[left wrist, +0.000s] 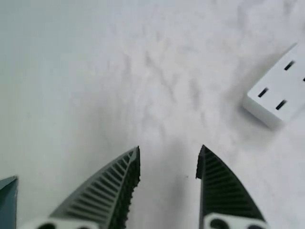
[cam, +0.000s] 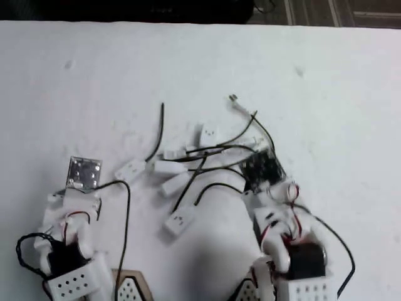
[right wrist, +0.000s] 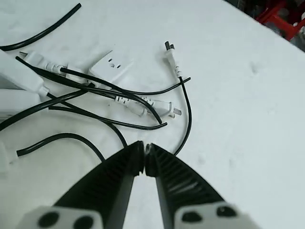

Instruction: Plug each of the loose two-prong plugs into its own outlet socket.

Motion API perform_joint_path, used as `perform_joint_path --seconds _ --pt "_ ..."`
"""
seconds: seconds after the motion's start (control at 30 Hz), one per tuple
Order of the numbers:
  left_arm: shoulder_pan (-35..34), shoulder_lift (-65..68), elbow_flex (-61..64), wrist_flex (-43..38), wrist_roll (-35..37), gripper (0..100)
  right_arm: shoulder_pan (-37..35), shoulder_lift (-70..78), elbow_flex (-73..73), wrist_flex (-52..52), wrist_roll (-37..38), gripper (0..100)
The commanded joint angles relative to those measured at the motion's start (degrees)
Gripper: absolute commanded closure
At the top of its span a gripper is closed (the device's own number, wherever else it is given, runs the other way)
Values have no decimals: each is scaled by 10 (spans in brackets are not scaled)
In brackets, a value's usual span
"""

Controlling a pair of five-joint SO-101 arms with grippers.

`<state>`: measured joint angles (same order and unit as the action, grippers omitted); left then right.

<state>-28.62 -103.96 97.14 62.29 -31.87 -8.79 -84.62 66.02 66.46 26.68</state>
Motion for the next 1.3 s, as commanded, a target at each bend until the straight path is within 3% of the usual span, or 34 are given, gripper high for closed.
perform_joint_path --seconds 0.0,0.2,0.5,0.6,0.83,1.07,1.27 --pt "-5 -7 -2 5 1 801 -11 184 -110 2 9 978" --pt "-30 -6 -2 6 4 800 -42 431 -258 5 20 978" --pt "-31 -6 -2 19 5 801 -82 705 -411 5 169 977" --pt "-32 -6 -2 19 5 801 -66 773 -460 15 221 957" --pt "-32 -6 -2 19 5 801 14 893 -599 62 345 783" --pt "-32 -6 -2 19 5 801 45 991 -673 58 488 779" --pt "-32 -6 -2 19 5 801 50 1069 -717 61 506 779"
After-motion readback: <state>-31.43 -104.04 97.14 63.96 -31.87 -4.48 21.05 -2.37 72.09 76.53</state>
